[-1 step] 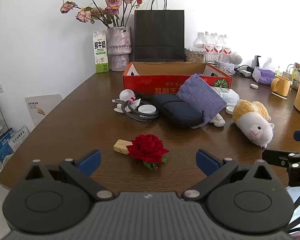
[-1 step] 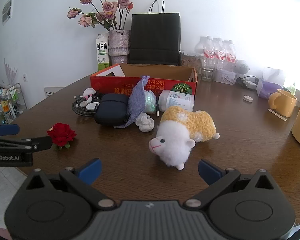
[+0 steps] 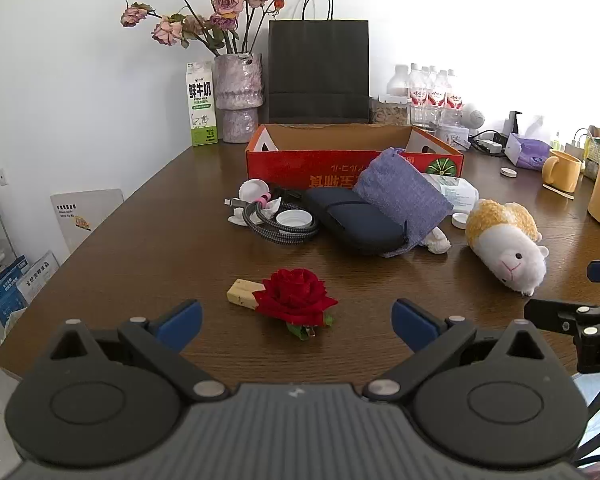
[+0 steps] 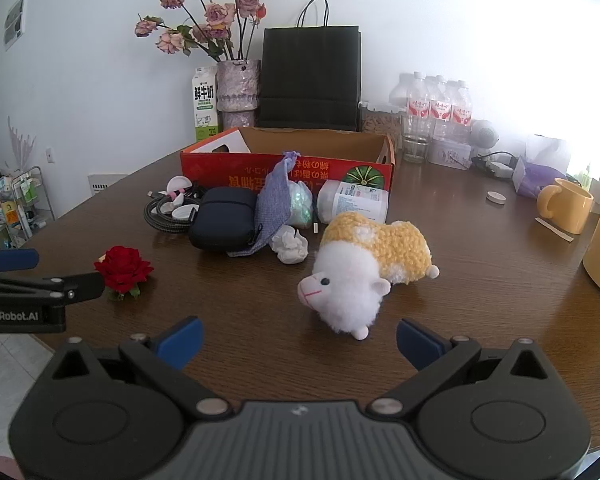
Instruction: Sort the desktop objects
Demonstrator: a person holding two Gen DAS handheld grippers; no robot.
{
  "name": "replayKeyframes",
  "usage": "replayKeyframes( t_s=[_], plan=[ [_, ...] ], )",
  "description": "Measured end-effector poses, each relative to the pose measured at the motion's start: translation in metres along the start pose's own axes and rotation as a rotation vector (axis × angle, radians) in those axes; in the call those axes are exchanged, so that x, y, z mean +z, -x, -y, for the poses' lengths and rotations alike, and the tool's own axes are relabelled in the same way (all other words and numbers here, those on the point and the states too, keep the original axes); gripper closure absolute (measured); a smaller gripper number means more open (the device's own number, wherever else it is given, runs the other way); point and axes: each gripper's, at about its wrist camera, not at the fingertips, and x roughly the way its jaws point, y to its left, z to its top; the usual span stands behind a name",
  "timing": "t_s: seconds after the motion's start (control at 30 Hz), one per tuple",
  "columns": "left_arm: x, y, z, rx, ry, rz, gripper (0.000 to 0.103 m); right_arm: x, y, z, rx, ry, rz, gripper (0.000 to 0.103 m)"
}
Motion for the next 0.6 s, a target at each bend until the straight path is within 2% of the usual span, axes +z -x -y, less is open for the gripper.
replayKeyframes(
  t_s=[0.6],
  plan=[
    [-0.0004,0.0001,-0.0004,0.001,0.0,0.0,0.0,0.0002,0.0009,-0.0003,-0.001,0.0,0.001,0.0]
  ],
)
